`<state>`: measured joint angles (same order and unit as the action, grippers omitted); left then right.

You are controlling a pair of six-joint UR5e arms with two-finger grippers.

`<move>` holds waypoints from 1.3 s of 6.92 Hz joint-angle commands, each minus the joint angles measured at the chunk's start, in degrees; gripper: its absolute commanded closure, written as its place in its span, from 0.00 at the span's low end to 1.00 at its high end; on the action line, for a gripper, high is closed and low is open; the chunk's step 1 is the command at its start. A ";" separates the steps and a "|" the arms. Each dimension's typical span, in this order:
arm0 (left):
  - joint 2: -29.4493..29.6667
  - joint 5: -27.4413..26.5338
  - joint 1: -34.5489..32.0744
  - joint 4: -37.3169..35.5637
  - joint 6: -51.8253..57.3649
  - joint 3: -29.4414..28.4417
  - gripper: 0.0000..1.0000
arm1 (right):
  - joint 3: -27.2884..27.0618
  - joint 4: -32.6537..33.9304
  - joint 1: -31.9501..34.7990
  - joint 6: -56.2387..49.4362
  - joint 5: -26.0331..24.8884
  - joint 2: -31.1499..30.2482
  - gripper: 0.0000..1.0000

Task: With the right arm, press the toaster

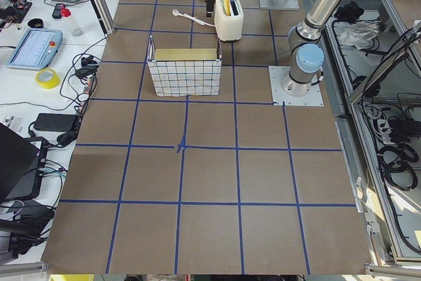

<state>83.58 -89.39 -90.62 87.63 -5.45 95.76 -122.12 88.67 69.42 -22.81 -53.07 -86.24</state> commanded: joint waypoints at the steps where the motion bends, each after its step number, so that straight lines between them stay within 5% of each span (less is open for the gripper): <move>1: 0.00 0.00 0.00 0.00 0.00 -0.05 0.00 | 3.72 -2.87 0.01 6.00 -1.51 -3.23 1.00; 3: 0.00 0.00 0.00 0.00 0.00 0.04 0.00 | 9.42 -2.89 0.10 11.01 -6.76 -3.50 0.73; 4: 0.00 0.00 0.00 0.00 0.00 -0.05 0.00 | 12.14 -2.89 0.19 14.95 -12.61 -4.89 0.28; 5: 0.00 0.00 0.00 0.00 0.00 -0.05 0.00 | 14.69 -2.37 0.28 15.43 -18.42 -7.00 0.00; 8: 0.00 0.00 0.00 0.00 0.00 0.04 0.00 | 21.64 -2.80 4.47 24.01 -32.58 -9.39 0.00; 9: 0.00 0.00 0.00 0.00 0.00 -0.05 0.00 | 23.49 -2.28 8.59 29.70 -33.76 -9.30 0.00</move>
<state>83.58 -89.39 -90.62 87.63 -5.45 95.75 -101.13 86.02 73.90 1.14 -83.92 -95.33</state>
